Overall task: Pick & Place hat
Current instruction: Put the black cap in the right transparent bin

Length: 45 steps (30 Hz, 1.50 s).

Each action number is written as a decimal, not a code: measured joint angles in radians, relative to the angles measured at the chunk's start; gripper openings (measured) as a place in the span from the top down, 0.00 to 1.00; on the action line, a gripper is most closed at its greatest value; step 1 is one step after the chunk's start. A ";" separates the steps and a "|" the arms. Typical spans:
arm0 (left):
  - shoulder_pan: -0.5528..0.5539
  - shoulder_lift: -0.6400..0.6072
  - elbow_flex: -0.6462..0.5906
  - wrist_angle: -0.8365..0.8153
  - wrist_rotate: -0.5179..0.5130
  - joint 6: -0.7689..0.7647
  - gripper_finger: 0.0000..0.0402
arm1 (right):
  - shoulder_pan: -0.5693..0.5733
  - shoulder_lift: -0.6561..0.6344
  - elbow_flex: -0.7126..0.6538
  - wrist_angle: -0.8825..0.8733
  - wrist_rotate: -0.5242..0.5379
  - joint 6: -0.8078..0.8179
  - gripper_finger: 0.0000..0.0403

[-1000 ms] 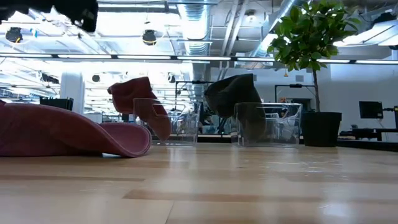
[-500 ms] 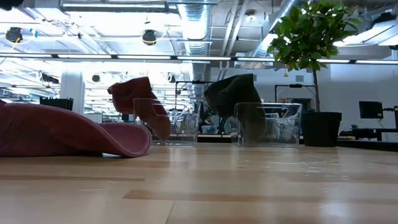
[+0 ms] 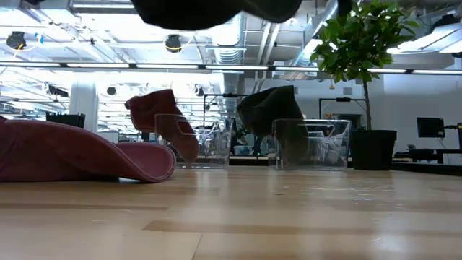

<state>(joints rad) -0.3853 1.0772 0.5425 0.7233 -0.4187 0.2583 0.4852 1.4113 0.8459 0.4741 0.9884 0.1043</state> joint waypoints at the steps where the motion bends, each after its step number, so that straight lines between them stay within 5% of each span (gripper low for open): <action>1: 0.023 0.022 0.012 0.001 0.000 0.001 0.67 | -0.014 0.000 0.000 0.003 -0.009 0.000 1.00; 6: 0.102 0.104 0.073 0.003 -0.027 0.101 0.67 | -0.062 0.000 0.000 0.004 -0.044 0.000 1.00; 13: 0.151 0.134 0.130 0.004 -0.237 0.316 0.67 | -0.037 0.000 0.000 0.005 -0.050 -0.008 1.00; 26: 0.286 0.134 0.242 0.004 -0.094 0.226 0.67 | -0.025 0.000 0.000 0.098 -0.232 -0.058 1.00; 38: 0.227 0.134 0.250 0.030 0.001 0.070 0.67 | -0.044 0.000 0.000 0.065 -0.078 -0.084 1.00; 45: 0.143 0.086 0.250 0.030 -0.091 0.312 0.67 | -0.028 -0.032 0.000 0.051 0.047 -0.134 1.00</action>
<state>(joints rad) -0.2425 1.1633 0.7929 0.7531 -0.5096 0.5699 0.4572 1.3792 0.8459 0.5251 1.0355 -0.0296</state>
